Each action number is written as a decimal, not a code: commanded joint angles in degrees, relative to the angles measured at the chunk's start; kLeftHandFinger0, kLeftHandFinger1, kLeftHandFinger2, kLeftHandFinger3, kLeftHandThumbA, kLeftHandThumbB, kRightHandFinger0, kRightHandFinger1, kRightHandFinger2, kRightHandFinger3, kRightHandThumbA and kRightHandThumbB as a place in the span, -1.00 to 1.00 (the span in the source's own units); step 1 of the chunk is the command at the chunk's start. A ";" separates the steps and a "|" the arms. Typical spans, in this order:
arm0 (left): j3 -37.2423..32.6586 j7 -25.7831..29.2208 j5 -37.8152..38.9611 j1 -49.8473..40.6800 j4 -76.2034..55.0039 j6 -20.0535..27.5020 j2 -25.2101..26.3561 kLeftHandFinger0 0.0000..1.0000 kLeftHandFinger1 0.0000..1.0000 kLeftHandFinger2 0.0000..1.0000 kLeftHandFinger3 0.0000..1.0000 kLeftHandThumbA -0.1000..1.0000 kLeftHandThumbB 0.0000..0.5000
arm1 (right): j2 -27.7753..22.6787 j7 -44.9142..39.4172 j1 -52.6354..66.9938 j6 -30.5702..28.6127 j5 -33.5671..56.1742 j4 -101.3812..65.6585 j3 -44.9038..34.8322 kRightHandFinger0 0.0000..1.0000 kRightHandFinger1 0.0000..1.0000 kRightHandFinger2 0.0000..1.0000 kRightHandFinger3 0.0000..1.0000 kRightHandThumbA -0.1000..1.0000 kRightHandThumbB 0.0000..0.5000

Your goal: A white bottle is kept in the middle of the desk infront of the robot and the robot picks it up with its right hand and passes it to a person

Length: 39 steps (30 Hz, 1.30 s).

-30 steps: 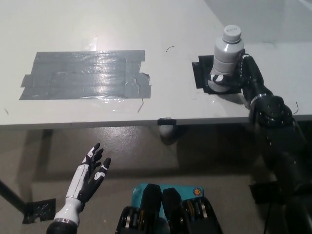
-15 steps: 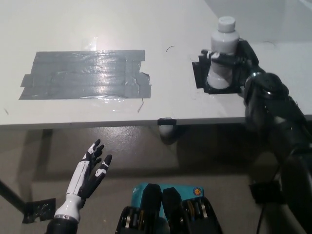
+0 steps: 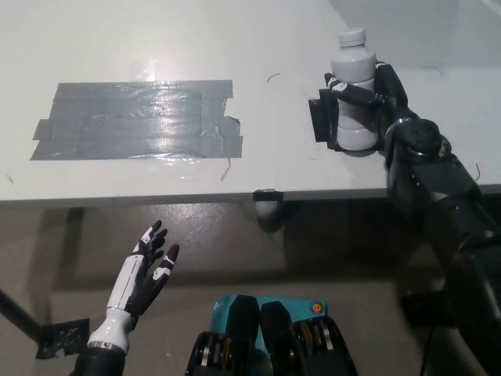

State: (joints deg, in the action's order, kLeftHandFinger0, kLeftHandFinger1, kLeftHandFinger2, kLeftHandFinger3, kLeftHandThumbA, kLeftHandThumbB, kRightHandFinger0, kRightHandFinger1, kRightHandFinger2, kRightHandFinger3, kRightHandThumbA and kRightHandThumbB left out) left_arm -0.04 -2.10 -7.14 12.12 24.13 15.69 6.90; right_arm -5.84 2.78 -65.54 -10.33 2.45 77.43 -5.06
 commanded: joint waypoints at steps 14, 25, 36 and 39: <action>-0.23 0.05 0.77 0.83 -1.56 1.40 0.70 1.00 1.00 1.00 1.00 0.51 -0.80 | 2.57 1.06 -6.77 -4.22 -8.11 -2.26 11.21 -0.59 0.24 0.92 0.74 -1.00 -0.36; -0.42 -0.22 0.85 1.21 -1.72 1.38 0.81 1.00 1.00 1.00 1.00 0.53 -0.76 | 4.94 1.28 -11.11 0.80 -8.94 1.62 13.24 -0.63 0.35 1.00 0.69 -1.00 -0.36; -0.63 -0.25 0.52 1.45 -2.09 1.02 1.09 1.00 1.00 1.00 1.00 0.48 -0.83 | 5.60 1.95 -10.32 0.88 -9.48 2.56 13.43 -0.68 0.30 1.00 0.84 -1.00 -0.34; -0.72 -0.22 0.50 1.19 -2.05 1.32 1.01 1.00 1.00 1.00 1.00 0.48 -0.84 | 5.68 2.01 -9.95 0.78 -9.30 2.42 13.20 -0.68 0.33 1.00 0.89 -1.00 -0.35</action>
State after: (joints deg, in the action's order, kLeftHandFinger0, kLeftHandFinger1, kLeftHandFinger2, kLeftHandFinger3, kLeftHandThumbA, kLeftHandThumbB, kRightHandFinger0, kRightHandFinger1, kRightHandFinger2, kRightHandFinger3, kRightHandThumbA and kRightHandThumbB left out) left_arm -0.32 -2.12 -6.56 12.40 23.95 15.65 7.06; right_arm -0.33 3.70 -72.18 -9.27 -6.17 80.46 8.05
